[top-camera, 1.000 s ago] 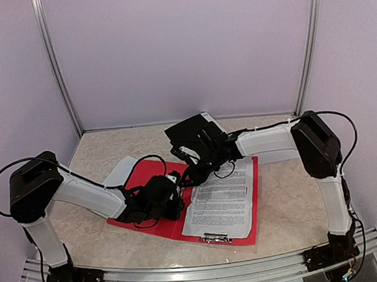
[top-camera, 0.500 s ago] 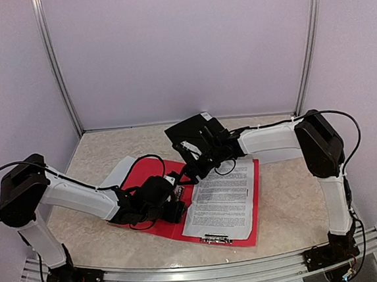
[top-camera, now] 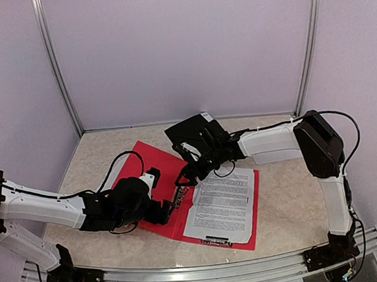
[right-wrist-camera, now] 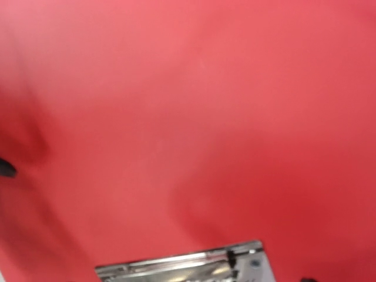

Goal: Put the files into the folder
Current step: Open the spring clip on the folder with some files, then move the folder with some files to the center of the board.

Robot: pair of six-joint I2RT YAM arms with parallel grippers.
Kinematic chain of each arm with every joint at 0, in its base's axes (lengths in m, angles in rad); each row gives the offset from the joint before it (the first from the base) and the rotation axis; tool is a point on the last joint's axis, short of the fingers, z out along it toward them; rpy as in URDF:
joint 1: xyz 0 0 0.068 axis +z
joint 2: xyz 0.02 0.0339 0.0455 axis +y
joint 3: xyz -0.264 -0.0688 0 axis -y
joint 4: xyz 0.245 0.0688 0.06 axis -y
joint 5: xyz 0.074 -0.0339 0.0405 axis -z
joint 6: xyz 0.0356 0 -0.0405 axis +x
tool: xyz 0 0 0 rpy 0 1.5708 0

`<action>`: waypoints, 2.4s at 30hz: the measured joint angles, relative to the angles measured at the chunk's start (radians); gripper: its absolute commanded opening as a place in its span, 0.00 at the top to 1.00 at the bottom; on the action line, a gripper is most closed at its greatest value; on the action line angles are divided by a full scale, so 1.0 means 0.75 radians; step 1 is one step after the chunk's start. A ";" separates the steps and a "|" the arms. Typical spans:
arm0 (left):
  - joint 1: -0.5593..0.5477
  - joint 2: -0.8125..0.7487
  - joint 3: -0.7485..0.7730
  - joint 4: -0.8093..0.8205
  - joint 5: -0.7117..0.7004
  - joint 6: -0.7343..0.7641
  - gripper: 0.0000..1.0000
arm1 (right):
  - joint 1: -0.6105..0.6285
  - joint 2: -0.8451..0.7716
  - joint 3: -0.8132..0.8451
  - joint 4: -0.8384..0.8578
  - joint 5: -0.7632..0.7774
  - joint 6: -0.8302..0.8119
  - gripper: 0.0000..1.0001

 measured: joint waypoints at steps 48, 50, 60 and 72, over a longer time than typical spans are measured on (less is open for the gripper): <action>0.166 -0.084 -0.078 -0.101 -0.024 -0.181 0.12 | 0.346 -0.118 -0.110 -0.144 0.300 -0.011 0.31; 0.172 -0.087 -0.079 -0.101 -0.018 -0.188 0.12 | 0.354 -0.118 -0.104 -0.154 0.306 -0.013 0.31; 0.253 -0.188 -0.082 -0.142 0.047 -0.219 0.12 | 0.361 -0.120 -0.061 -0.205 0.417 -0.020 0.26; 0.577 -0.400 -0.085 -0.199 0.159 -0.395 0.14 | 0.425 -0.007 0.253 -0.203 0.578 -0.067 0.22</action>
